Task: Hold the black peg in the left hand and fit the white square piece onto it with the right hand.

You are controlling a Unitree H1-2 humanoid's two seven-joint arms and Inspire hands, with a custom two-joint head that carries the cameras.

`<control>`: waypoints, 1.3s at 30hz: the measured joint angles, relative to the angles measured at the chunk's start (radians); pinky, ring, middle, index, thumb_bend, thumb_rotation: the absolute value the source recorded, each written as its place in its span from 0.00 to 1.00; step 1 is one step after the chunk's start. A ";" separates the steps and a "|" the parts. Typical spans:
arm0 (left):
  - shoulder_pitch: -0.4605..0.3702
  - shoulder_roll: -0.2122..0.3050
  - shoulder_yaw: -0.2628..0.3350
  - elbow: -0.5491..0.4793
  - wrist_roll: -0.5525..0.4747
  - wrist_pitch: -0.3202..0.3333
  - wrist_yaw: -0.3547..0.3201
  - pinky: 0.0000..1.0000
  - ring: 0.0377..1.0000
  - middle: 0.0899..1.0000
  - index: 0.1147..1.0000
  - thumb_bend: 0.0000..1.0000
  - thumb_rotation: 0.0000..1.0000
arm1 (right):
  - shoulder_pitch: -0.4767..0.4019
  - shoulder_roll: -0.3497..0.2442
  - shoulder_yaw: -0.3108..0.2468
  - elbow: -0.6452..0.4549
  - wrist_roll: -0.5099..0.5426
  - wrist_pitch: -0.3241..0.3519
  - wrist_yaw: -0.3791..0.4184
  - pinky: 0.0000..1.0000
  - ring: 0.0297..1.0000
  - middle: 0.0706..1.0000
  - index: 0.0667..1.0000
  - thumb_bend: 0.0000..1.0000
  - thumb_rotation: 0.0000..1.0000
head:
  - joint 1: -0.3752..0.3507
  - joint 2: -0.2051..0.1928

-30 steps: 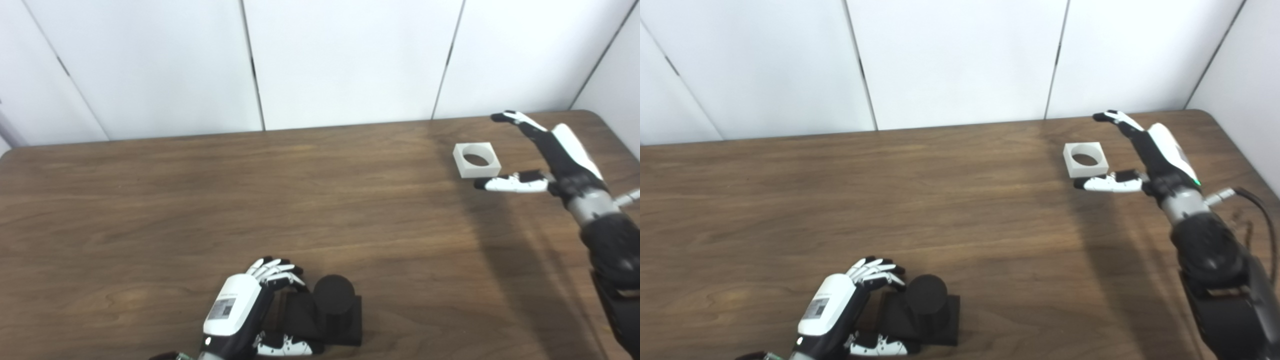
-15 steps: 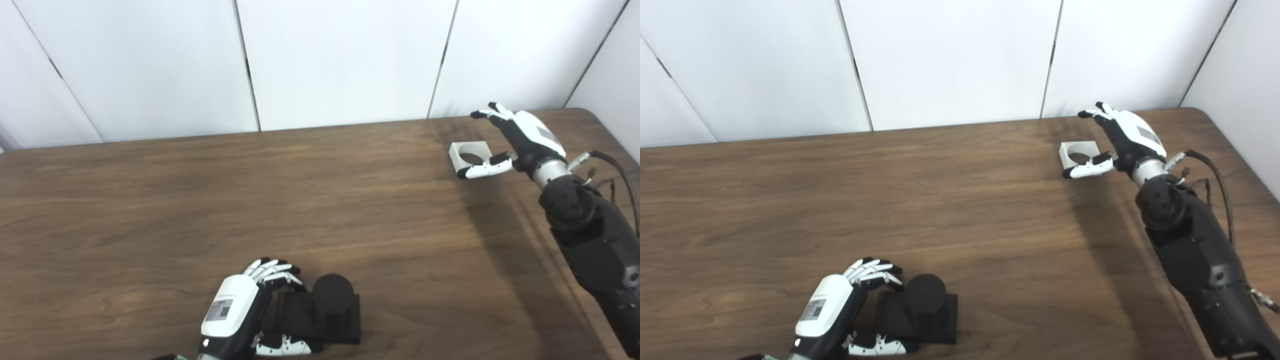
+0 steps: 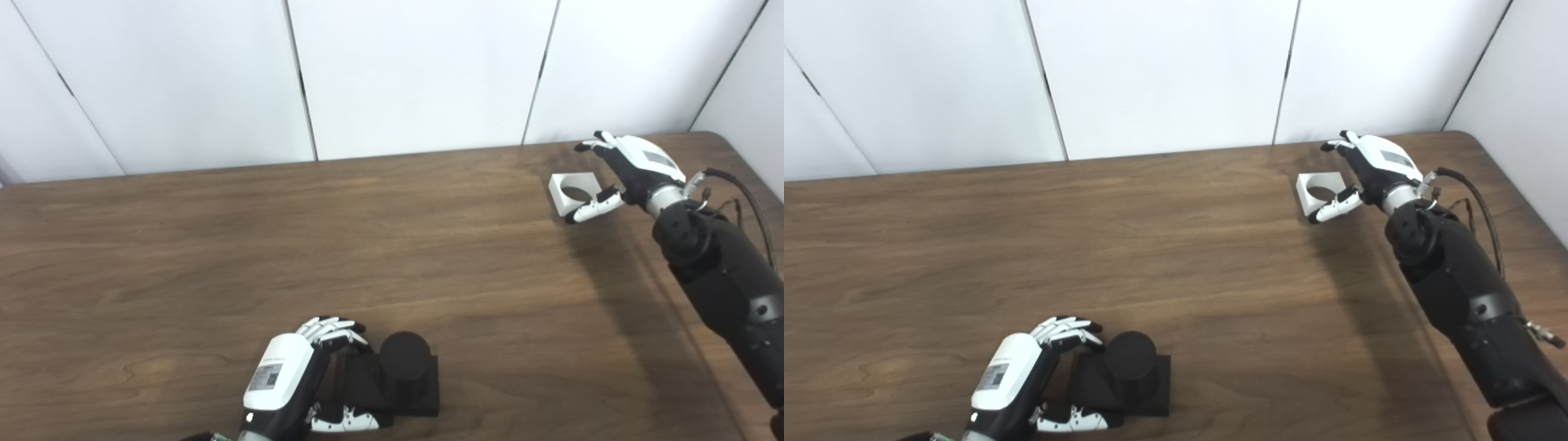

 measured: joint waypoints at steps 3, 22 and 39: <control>0.000 0.000 0.001 0.000 0.000 -0.002 0.001 0.86 0.83 0.75 0.42 0.52 0.04 | 0.000 -0.001 0.013 0.001 -0.013 0.008 0.020 1.00 1.00 1.00 0.86 0.92 0.23 | 0.000 0.000; 0.002 -0.006 0.000 0.000 -0.001 -0.007 0.011 0.85 0.82 0.75 0.42 0.52 0.04 | -0.059 -0.028 0.054 0.058 -0.047 0.015 0.077 1.00 1.00 0.97 0.78 0.87 0.22 | -0.005 -0.005; 0.006 -0.013 0.001 0.000 0.000 -0.005 0.012 0.85 0.82 0.74 0.42 0.52 0.04 | -0.107 -0.031 0.089 0.127 -0.053 -0.005 0.077 1.00 1.00 0.95 0.77 0.85 0.22 | -0.003 -0.009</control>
